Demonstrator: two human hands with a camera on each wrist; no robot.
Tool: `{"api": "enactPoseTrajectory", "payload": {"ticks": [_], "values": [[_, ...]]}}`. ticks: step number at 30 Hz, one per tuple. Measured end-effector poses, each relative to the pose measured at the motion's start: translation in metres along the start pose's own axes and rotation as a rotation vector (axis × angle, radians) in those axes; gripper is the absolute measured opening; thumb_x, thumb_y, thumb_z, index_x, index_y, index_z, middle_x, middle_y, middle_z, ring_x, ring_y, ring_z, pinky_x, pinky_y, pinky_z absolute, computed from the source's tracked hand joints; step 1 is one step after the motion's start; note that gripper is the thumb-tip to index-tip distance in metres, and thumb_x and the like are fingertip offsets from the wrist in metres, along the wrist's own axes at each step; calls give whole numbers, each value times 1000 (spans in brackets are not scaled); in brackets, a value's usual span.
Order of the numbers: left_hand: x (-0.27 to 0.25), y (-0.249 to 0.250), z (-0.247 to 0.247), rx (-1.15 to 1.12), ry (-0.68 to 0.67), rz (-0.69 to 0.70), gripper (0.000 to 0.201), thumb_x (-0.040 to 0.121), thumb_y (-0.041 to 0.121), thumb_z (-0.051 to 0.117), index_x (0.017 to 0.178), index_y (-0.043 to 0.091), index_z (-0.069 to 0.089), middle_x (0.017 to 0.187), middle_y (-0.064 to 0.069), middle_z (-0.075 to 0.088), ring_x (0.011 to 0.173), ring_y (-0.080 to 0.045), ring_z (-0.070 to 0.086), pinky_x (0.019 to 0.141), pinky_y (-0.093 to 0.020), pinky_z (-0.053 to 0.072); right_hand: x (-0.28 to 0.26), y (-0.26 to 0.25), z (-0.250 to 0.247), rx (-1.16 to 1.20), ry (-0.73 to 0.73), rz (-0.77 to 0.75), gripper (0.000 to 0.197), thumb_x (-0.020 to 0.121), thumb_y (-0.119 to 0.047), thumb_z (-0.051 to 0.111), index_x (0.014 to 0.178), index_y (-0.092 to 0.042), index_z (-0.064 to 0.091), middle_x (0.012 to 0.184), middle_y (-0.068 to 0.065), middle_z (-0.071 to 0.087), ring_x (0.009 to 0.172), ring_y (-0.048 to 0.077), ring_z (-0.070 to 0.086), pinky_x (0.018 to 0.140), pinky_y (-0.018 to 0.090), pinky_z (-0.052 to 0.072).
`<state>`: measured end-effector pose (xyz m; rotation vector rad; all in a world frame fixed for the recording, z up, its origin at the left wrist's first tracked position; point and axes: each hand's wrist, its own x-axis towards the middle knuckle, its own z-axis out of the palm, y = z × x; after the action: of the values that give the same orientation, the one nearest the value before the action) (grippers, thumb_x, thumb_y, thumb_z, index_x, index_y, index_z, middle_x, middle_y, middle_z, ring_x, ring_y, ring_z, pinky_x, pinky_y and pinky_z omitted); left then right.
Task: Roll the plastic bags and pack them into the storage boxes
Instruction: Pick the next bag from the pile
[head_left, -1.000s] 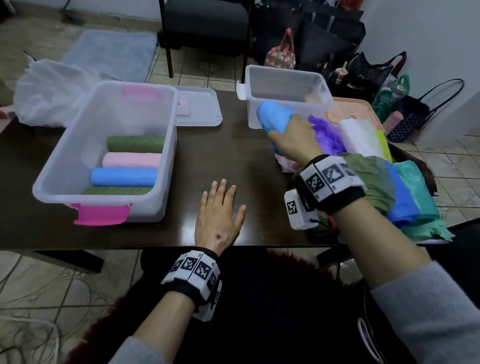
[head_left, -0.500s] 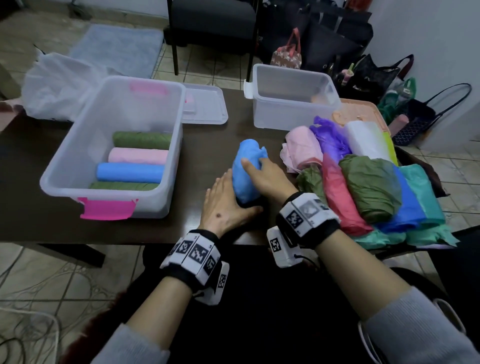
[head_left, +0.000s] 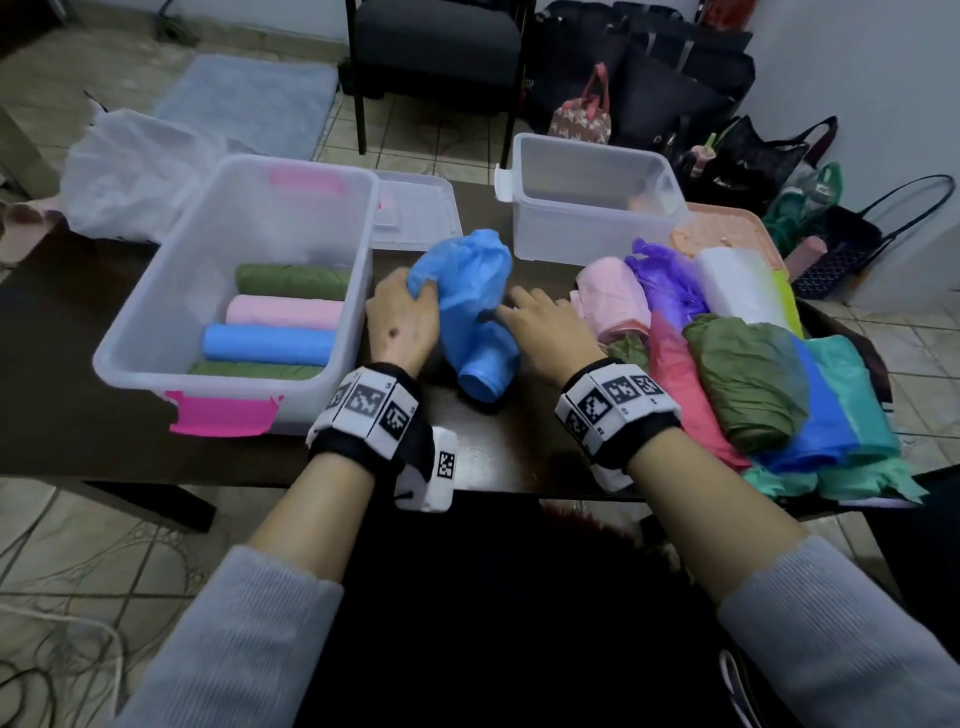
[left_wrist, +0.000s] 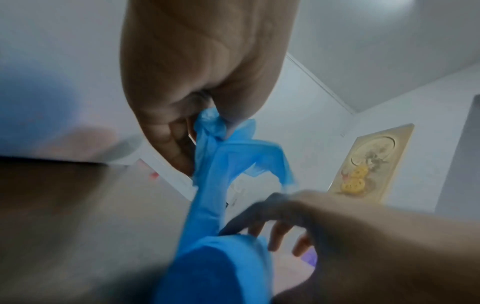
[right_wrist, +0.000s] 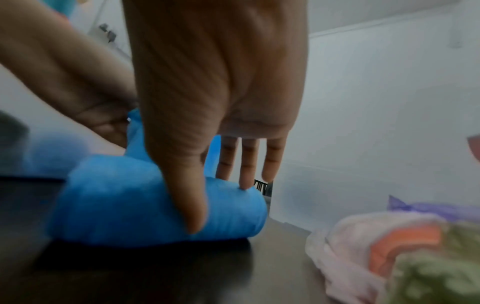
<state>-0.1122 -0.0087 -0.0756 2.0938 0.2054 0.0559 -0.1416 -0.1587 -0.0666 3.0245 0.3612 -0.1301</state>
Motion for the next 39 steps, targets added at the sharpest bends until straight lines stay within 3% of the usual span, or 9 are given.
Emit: {"api": "enactPoseTrajectory", "payload": {"ticks": [8,11,14,18,24,29,34,37,39], "values": [[12,8,8,-109,-124,-373,69,93,46,44,139,-3,29,143,-19,38,129,-32,40,104,-37,36,-8,-5,2,7,-145,-79,51,73,-24,67,120,-21,47,119,3,47,114,24,40,86,34,33],[11,1,13,-49,-238,-363,38,90,19,53,125,7,45,125,-10,51,113,-27,53,96,-37,45,-19,-10,10,63,-207,-82,52,72,-28,67,121,-19,50,115,7,46,111,26,41,84,34,35],[10,9,13,-56,-465,-349,33,90,19,60,120,10,52,109,-8,58,96,-23,59,74,-28,48,-26,-15,14,204,-265,-64,45,70,-23,69,109,-14,48,108,9,53,103,29,51,80,37,44],[11,24,17,-72,-599,-411,15,86,17,66,80,9,54,60,-4,52,55,-17,47,56,-26,40,-33,-18,13,228,-288,-82,37,69,-20,68,103,-18,54,104,6,62,98,28,59,77,35,47],[13,46,18,-297,-735,-461,18,84,26,68,95,14,60,77,-2,68,61,-15,67,45,-22,50,-43,-18,13,264,-273,-108,45,73,-17,66,116,-21,53,116,5,63,107,28,58,86,35,45],[27,67,11,-345,-729,-482,34,91,31,60,118,10,55,100,-6,63,80,-19,61,59,-36,49,-43,-19,14,264,-314,-134,47,72,-15,66,117,-17,54,113,6,61,107,28,56,88,35,45],[46,94,6,-484,-393,-263,21,94,9,54,115,10,57,99,-4,63,82,-17,61,65,-30,51,-40,-19,14,321,-384,-91,50,71,-24,68,118,-20,52,109,7,54,108,24,49,91,36,45],[46,100,6,-59,-177,112,23,88,10,60,110,13,61,101,-2,61,92,-16,57,73,-24,49,-40,-21,14,328,-374,-76,49,71,-27,69,116,-18,53,108,8,56,106,24,51,88,36,47],[37,95,11,273,-257,391,20,87,8,58,106,9,65,106,-7,66,98,-20,60,80,-26,48,-39,-22,14,334,-355,-74,47,69,-27,70,112,-18,55,105,6,58,102,25,54,83,35,48]]}}
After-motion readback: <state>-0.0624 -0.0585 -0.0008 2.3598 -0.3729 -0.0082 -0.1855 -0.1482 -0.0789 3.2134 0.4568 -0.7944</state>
